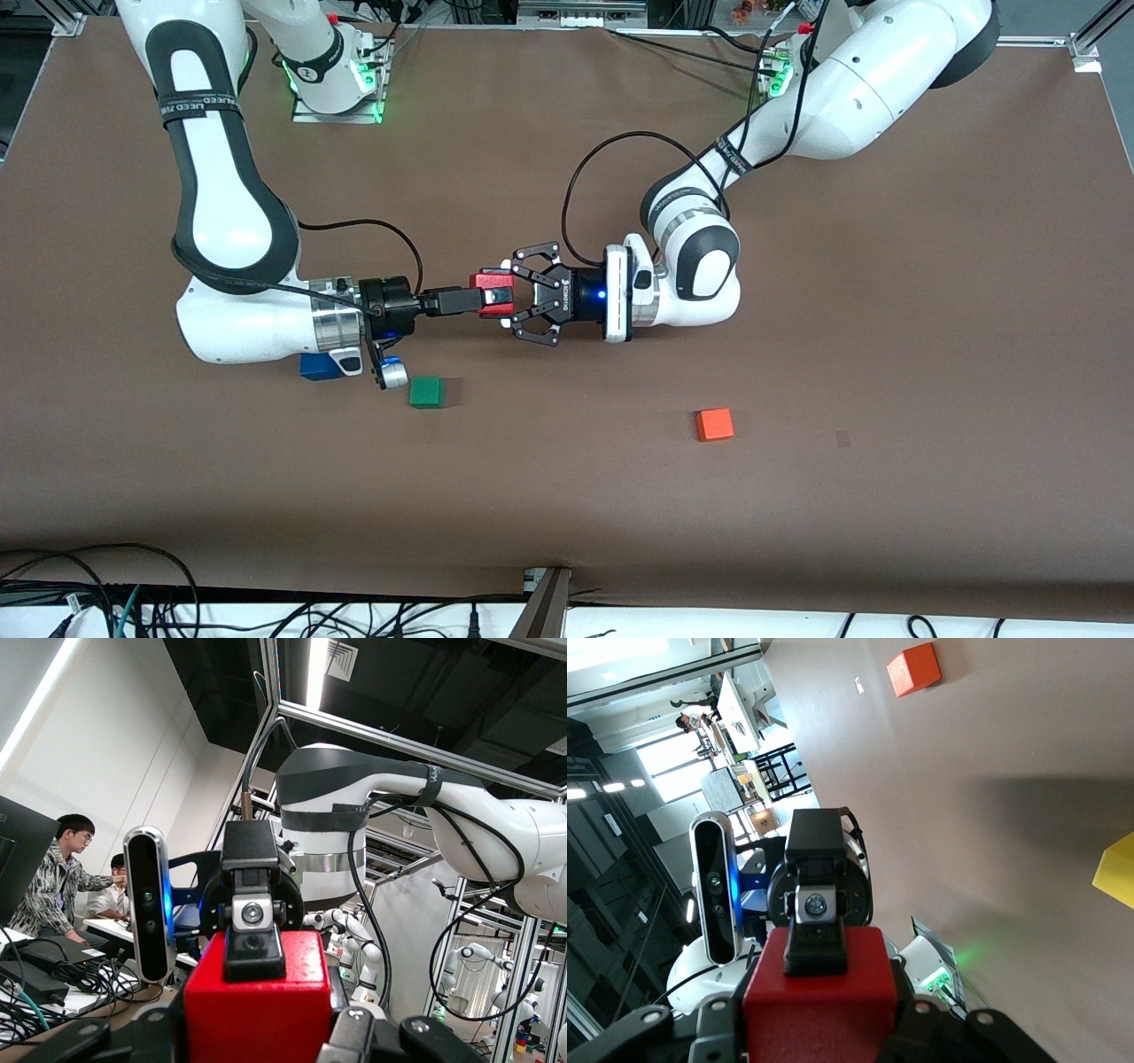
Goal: Pass red block to right arm, stack on blue
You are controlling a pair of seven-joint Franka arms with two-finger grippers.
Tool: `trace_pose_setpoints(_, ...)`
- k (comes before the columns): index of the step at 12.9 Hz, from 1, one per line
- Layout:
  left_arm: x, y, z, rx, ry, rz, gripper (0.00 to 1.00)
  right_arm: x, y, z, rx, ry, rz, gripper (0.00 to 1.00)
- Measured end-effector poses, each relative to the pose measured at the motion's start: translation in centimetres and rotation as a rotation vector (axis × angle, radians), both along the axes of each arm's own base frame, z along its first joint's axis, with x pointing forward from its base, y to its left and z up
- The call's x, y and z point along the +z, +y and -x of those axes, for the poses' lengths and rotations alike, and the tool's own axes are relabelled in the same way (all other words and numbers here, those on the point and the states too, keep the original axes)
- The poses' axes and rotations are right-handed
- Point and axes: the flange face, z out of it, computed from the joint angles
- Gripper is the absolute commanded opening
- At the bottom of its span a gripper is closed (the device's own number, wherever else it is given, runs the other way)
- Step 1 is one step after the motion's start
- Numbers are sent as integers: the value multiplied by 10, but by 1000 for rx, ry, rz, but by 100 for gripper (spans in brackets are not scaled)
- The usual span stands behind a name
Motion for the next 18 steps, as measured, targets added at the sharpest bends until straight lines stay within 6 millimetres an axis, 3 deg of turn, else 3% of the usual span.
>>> trace_pose_setpoints(5, 3, -2, 0, 29, 39, 37, 100, 5, -2, 0, -5, 9, 8, 0)
trace_pose_setpoints(8, 3, 16, -13, 52, 63, 43, 100, 4, -9, 0, 6, -6, 52, 0)
trace_pose_setpoints(11, -2, 59, -35, 9, 77, -17, 100, 6, -31, -5, 8, -37, 129, 0)
trace_pose_setpoints(14, -10, 125, -63, -77, 104, -169, 100, 10, -61, -7, 50, -99, 294, 0)
trace_pose_setpoints(18, -21, 192, -81, -179, 148, -379, 100, 25, -98, -11, 177, -255, 674, 0)
